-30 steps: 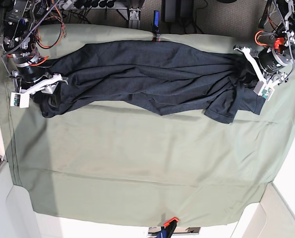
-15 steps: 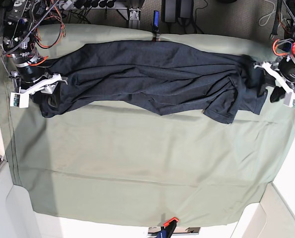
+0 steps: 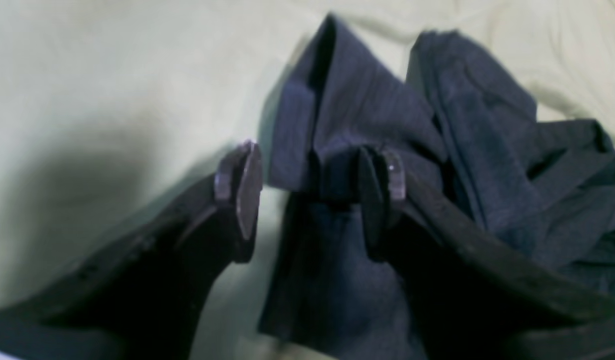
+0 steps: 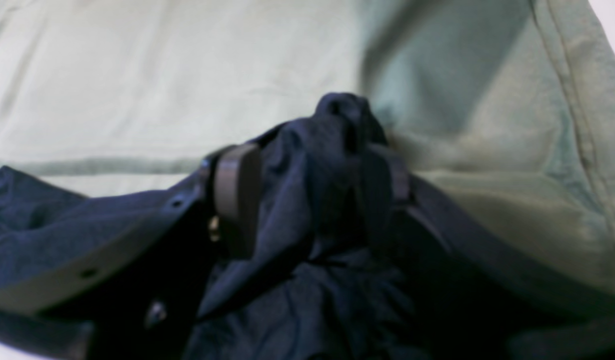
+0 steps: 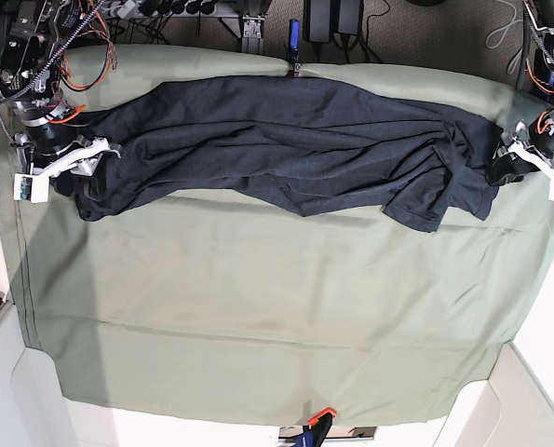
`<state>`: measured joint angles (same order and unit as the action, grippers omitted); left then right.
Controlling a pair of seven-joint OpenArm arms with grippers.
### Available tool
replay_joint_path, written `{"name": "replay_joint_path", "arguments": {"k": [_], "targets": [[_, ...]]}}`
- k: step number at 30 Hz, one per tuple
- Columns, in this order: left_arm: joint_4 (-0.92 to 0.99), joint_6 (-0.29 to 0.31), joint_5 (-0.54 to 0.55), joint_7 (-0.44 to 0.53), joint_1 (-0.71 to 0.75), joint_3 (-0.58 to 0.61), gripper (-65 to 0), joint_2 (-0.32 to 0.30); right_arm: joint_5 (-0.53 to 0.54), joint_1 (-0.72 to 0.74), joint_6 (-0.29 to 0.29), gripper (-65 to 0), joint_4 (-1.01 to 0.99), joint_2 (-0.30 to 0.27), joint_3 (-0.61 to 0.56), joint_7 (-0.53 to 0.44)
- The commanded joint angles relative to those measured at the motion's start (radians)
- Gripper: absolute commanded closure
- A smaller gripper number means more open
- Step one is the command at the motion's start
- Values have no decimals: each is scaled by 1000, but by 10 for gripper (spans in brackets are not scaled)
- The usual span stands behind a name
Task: Fold the T-shirt properly
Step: 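Grasp the shirt end with the left gripper and fold it inward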
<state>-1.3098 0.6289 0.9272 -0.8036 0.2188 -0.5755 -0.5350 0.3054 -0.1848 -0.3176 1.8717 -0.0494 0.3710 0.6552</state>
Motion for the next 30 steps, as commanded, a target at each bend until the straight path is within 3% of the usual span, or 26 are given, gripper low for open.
{"name": "replay_joint_path", "arguments": {"k": [1, 9, 12, 23, 30], "targets": [[-10, 13, 16, 18, -5, -8, -334, -23, 11, 10, -4, -319, 16, -6, 2, -23], [36, 69, 164, -116, -2, -6, -335, -7, 27, 10, -4, -319, 15, -6, 2, -22], [84, 69, 179, -118, -2, 10, -375, 13, 27, 10, -4, -319, 16, -6, 2, -22], [99, 69, 328, -185, -2, 222, -376, 28, 28, 10, -4, -319, 15, -6, 2, -22], [92, 69, 332, -196, -2, 240, -368, 54, 28, 10, -4, -319, 16, -5, 2, -22]]}}
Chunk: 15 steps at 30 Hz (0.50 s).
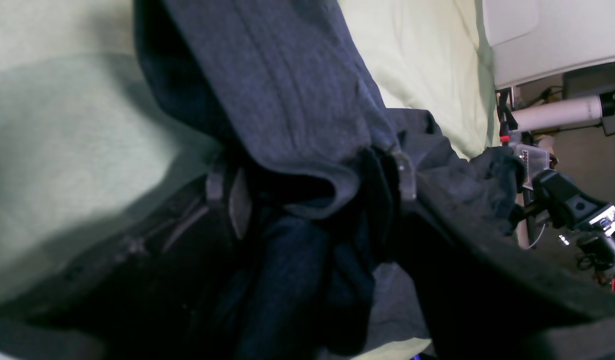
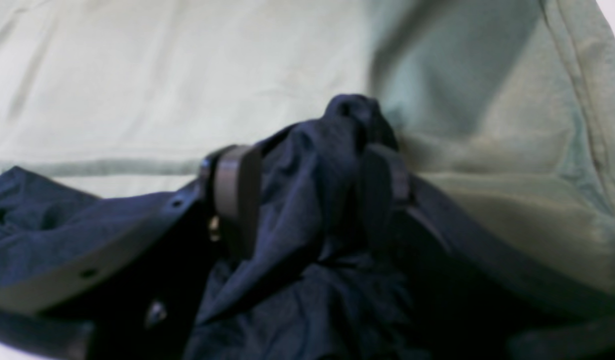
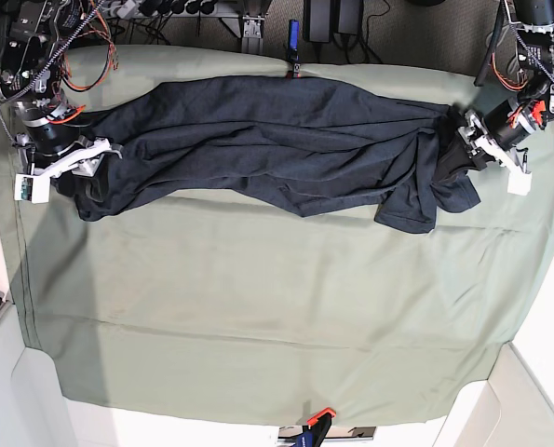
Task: Fold the T-shirt properly
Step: 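Grasp the shirt end with the left gripper and fold it inward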
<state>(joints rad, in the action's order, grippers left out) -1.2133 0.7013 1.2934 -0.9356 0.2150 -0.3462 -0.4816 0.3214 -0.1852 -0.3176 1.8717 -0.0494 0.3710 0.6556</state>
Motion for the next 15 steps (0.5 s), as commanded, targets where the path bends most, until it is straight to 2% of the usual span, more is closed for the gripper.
{"name": "replay_joint_path", "arguments": {"k": [1, 5, 9, 12, 15], "targets": [[-4, -3, -42, -64, 2, 11, -330, 3, 12, 10, -4, -319, 15, -5, 2, -23], [-5, -3, -58, -58, 2, 12, -6, 2, 19, 10, -4, -319, 16, -5, 2, -23], [-5, -3, -103, 26, 1, -11, 0, -6, 19, 10, -4, -319, 16, -6, 2, -23], [-12, -3, -209, 122, -7, -96, 0, -14, 10, 10, -4, -319, 15, -6, 2, -23], [-13, -3, -336, 152, -39, -183, 0, -22, 8, 10, -4, -319, 16, -6, 2, -23]]}}
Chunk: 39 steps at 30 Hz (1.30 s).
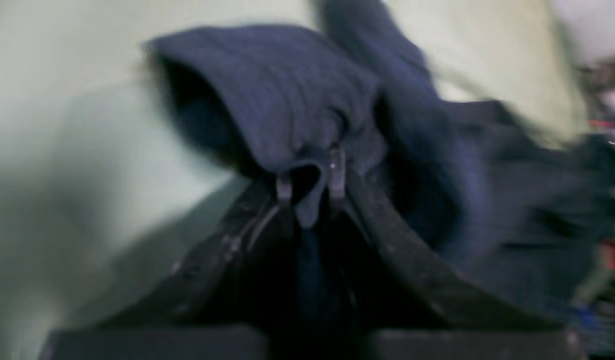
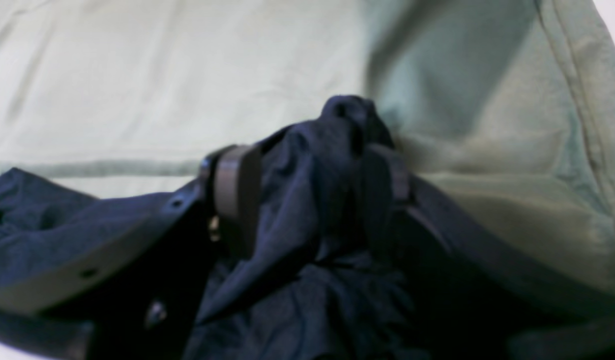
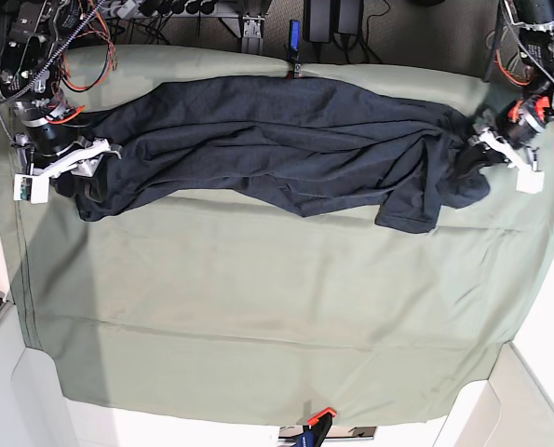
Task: Fold the T-shirt properly
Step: 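Grasp the shirt end with the left gripper and fold it inward, then lift the navy shirt end with the left gripper and lay it over the middle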
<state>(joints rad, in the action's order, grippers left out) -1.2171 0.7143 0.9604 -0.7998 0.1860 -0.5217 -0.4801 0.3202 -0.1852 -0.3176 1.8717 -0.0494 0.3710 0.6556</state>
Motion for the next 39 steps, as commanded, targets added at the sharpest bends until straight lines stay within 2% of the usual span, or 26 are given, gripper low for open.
{"name": "replay_joint_path", "arguments": {"k": [1, 6, 10, 15, 18, 22, 26, 31, 33, 34, 37, 39], "targets": [[-9, -16, -37, 31, -19, -22, 0, -29, 10, 10, -4, -319, 16, -6, 2, -23], [-9, -16, -167, 147, -56, -20, 0, -90, 10, 10, -4, -319, 15, -6, 2, -23], [-9, -16, -245, 179, -102, -20, 0, -131, 13, 10, -4, -319, 16, -6, 2, -23], [-24, -16, -221, 174, -119, -20, 0, -166, 28, 10, -4, -319, 16, -5, 2, -23], [-130, -16, -165, 106, -72, -12, 0, -163, 27, 10, -4, -319, 16, -6, 2, -23], [-429, -16, -129, 92, 56, 40, 0, -116, 27, 10, -4, -319, 15, -6, 2, -23], [-694, -16, -144, 92, 120, 187, 0, -34, 27, 10, -4, -319, 15, -5, 2, -23], [-719, -16, -326, 99, 71, 412, 0, 39, 21, 10, -4, -319, 16, -6, 2, 3], [-688, -16, -356, 100, 43, 489, 0, 60, 17, 10, -4, -319, 15, -6, 3, 23], [-674, -16, -362, 100, 30, 526, -43, 68, 17, 10, -4, -319, 16, -6, 7, 27], [-632, -16, -398, 101, -3, 627, -232, 76, 22, 10, -6, -319, 16, -6, 33, 28], [-618, -23, -417, 105, -5, 672, -331, 76, 44, 4, -35, -321, 16, -6, 61, 45]]}}
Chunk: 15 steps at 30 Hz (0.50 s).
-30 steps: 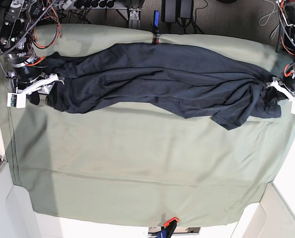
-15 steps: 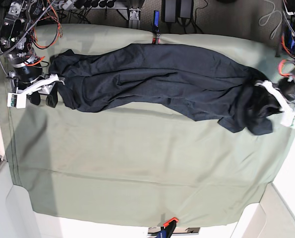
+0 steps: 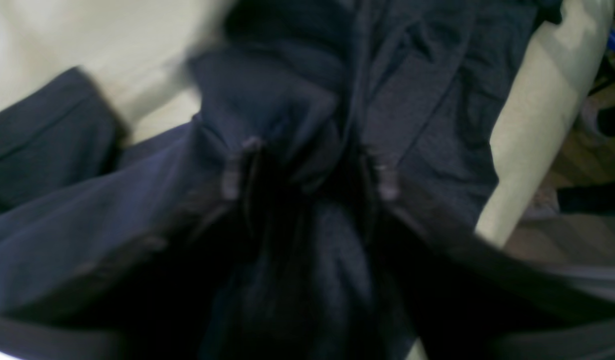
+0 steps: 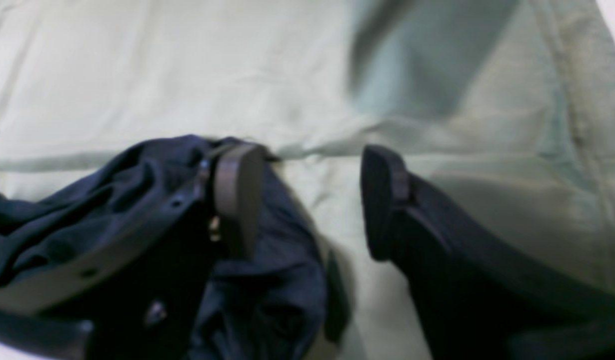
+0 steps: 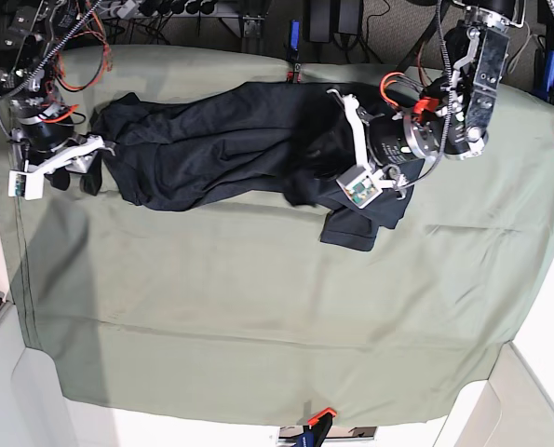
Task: Fold the T-shirt properly
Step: 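Lift the navy shirt end with the left gripper and lay it over the middle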
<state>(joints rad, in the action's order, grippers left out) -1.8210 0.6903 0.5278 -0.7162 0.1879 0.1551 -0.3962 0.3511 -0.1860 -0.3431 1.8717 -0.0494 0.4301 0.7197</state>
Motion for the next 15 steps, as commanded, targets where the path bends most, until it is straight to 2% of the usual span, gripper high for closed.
{"name": "replay_joint_path", "arguments": {"k": [1, 4, 7, 11, 15], "targets": [[-10, -10, 8, 20, -6, 10, -352, -8, 30, -2, -23, -341, 16, -6, 17, -3], [-10, -49, 0, 20, -6, 18, -356, -8, 59, -37, -57, -444, 13, -6, 33, 2], [-11, -63, 55, 13, -19, -2, -356, -8, 68, -51, -74, -447, -14, -6, 23, 2], [-38, 6, 185, -5, -23, -40, -355, -8, 69, -50, -81, -447, -88, -15, -4, -32], [-77, 8, 274, -59, -24, -91, -355, -9, 76, -34, -84, -447, -167, -34, -76, -34]]}}
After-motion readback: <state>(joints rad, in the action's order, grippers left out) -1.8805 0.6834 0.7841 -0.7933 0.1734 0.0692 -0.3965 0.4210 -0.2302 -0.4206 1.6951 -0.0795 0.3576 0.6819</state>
